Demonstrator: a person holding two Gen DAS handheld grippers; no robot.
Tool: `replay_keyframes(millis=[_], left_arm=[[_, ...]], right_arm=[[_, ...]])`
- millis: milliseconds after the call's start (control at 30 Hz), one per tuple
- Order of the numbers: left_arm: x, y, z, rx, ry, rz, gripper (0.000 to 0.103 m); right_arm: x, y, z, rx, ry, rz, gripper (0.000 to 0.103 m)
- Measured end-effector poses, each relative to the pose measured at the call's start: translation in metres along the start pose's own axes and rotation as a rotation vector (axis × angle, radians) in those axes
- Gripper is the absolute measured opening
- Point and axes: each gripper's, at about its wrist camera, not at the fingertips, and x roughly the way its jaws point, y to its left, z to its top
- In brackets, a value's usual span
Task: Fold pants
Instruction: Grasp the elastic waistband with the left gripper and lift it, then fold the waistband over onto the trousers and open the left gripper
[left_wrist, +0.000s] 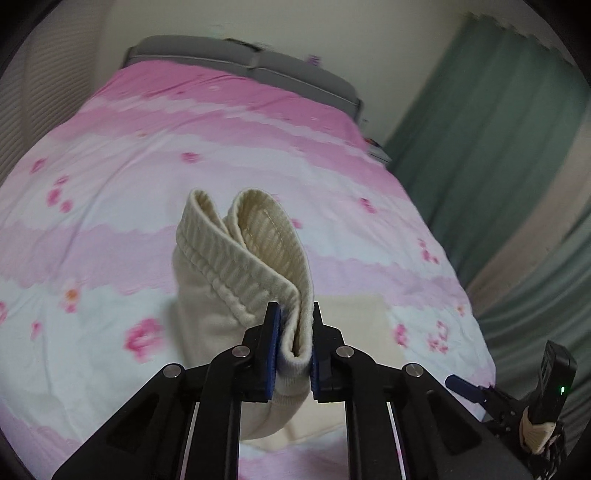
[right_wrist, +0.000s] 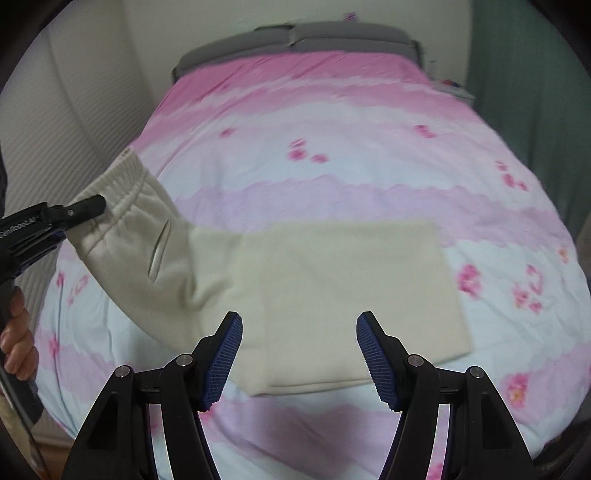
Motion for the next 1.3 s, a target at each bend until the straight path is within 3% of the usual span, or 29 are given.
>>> replay_keyframes(millis=[267, 433, 700, 767, 933, 967, 1000, 1067, 1200, 1300], left_arm=[[0.069, -0.122, 0.008, 0.063, 0.066, -0.005, 0.014], [0.128, -0.188, -0.012, 0.092, 0.139, 0.025, 0.014], [0.228, -0.245, -0.068, 0.144, 0.294, 0.079, 0.014], [0.25, -0.258, -0.083, 0.19, 0.328, 0.121, 0.015], [0.288, -0.257, -0.111, 0.188, 0.426, 0.192, 0.018], [0.289, -0.259, -0.114, 0.194, 0.436, 0.194, 0.029], [0.29, -0.262, -0.117, 0.2, 0.443, 0.189, 0.047], [0.282, -0.269, -0.119, 0.211, 0.441, 0.184, 0.069], [0.247, -0.271, -0.12, 0.187, 0.402, 0.157, 0.07], [0.214, -0.259, -0.124, 0.183, 0.362, 0.198, 0.073]], right_arm=[[-0.041, -0.112, -0.018, 0.122, -0.051, -0.019, 0.066], [-0.054, -0.185, -0.03, 0.18, -0.044, -0.037, 0.065], [-0.055, -0.286, -0.052, 0.234, -0.003, -0.092, 0.065], [-0.053, -0.304, -0.057, 0.243, 0.012, -0.099, 0.065], [-0.046, -0.336, -0.066, 0.252, 0.045, -0.111, 0.065], [-0.044, -0.34, -0.066, 0.251, 0.05, -0.11, 0.065], [-0.043, -0.344, -0.066, 0.251, 0.055, -0.108, 0.065], [-0.041, -0.348, -0.066, 0.252, 0.063, -0.103, 0.065], [-0.033, -0.346, -0.064, 0.247, 0.078, -0.066, 0.065], [-0.028, -0.337, -0.058, 0.213, 0.075, -0.024, 0.065]])
